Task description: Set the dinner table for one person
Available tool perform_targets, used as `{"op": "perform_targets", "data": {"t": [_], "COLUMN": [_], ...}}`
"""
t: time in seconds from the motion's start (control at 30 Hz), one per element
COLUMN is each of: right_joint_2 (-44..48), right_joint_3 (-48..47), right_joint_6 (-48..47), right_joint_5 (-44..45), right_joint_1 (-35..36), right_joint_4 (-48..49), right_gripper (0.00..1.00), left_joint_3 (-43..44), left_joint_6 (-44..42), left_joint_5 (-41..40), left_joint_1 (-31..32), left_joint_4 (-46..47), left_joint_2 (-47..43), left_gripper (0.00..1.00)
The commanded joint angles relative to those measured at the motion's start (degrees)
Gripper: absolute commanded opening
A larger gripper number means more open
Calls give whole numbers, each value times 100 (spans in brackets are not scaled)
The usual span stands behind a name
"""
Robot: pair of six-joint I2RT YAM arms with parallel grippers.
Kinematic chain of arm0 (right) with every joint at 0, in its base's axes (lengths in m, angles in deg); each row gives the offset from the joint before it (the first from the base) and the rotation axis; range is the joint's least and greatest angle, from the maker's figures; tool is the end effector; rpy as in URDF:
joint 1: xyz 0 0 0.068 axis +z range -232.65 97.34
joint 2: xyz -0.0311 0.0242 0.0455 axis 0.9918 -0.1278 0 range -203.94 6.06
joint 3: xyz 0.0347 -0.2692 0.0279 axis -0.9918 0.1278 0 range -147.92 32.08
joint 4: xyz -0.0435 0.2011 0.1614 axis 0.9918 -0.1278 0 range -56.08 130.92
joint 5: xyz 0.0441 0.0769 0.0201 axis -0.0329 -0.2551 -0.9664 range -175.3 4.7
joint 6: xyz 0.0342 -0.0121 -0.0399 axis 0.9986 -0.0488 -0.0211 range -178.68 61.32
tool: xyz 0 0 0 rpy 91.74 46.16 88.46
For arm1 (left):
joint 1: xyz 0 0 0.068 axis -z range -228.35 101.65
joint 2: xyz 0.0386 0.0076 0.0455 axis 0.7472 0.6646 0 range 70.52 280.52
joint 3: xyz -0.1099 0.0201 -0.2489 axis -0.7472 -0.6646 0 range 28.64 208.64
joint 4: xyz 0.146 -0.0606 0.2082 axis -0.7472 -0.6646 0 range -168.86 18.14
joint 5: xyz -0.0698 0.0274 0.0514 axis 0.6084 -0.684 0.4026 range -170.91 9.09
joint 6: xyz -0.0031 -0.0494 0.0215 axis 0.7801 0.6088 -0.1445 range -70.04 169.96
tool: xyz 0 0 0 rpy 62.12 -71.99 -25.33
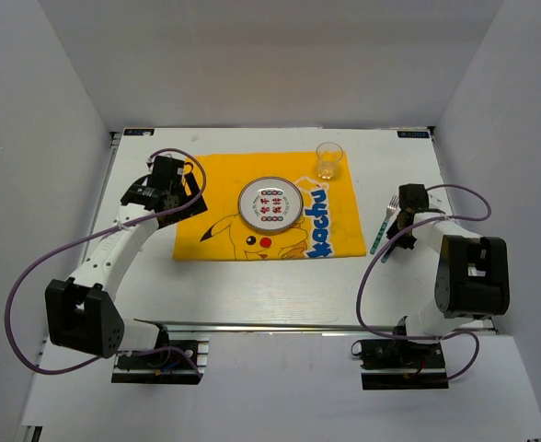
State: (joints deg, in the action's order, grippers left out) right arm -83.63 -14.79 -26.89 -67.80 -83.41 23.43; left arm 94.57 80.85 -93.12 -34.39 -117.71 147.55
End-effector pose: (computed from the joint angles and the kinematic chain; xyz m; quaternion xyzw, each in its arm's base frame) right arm 0.2924 -0.0145 0.1612 0.3051 0.9062 -0.0739 0.2833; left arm 0.2657 -0.0583 0.2913 -0.1703 0.9384 -0.0136 0.3003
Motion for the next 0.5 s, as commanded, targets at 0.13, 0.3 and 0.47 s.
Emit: {"op": "perform_targets", "data": {"t": [0.13, 0.3, 0.47], "right_joint_2": [952, 1305, 1026], "right_joint_3": [-146, -953, -1315], "right_joint_6": [38, -366, -902], "right_joint_5": [640, 527, -684], "right_joint_1": [-48, 22, 310], "right_joint_4": [-790, -1202, -1002], "right_gripper": [0, 0, 0], "left_joint_3": [-19, -45, -63], "left_joint_6": [-40, -31, -31], "left_joint_5": [17, 78, 87], "left_joint_1": [-16, -16, -16], "left_joint_4": [84, 111, 137], "left_joint_2": [-136, -154, -145], "left_gripper": [98, 98, 98]}}
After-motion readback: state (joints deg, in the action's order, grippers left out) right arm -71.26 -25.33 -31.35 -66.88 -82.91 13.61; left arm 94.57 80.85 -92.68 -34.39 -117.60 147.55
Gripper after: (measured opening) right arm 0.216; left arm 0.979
